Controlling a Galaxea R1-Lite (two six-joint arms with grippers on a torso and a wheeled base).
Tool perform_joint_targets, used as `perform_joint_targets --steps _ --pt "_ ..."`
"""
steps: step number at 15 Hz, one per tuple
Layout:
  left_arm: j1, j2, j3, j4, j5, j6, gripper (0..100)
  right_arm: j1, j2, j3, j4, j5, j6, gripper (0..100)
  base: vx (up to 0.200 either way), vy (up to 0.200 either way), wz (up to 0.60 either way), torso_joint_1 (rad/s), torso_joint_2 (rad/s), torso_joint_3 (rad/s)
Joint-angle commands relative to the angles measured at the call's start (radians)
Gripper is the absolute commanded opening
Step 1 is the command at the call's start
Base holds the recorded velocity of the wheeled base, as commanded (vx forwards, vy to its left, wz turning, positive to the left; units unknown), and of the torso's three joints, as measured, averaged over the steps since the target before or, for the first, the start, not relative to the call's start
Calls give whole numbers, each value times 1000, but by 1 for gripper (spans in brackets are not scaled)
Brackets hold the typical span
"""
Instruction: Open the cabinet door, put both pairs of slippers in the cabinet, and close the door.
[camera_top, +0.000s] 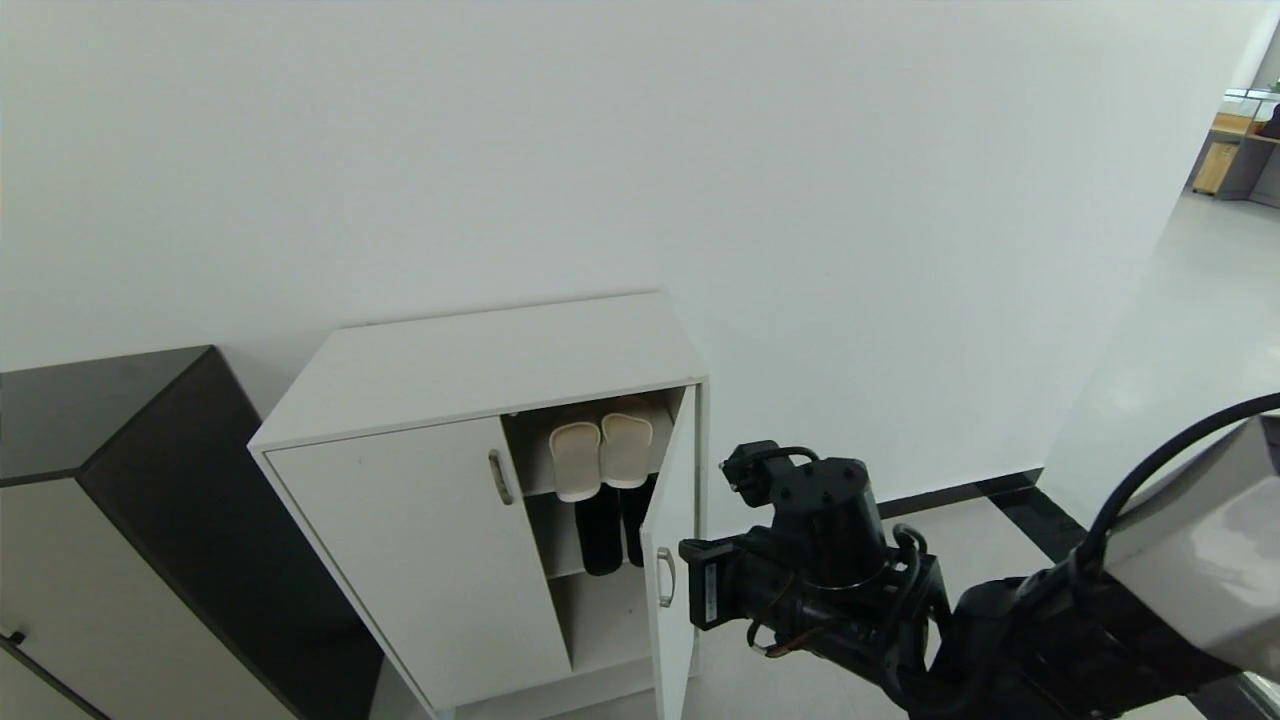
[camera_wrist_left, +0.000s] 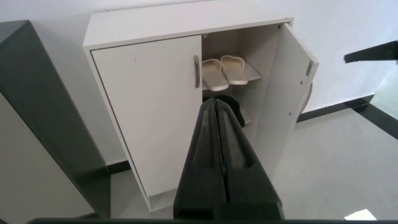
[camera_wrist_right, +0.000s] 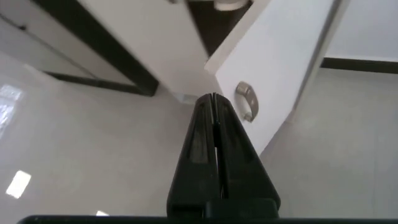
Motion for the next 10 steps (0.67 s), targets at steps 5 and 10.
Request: perform_joint_targets --steps 5,10 --pt "0 1 0 0 0 0 0 -46 -63 99 -44 -3 -116 0 0 0 0 0 0 0" --pt "0 1 0 0 0 0 0 -45 -58 137 -82 -1 -161 0 0 0 0 0 0 0"
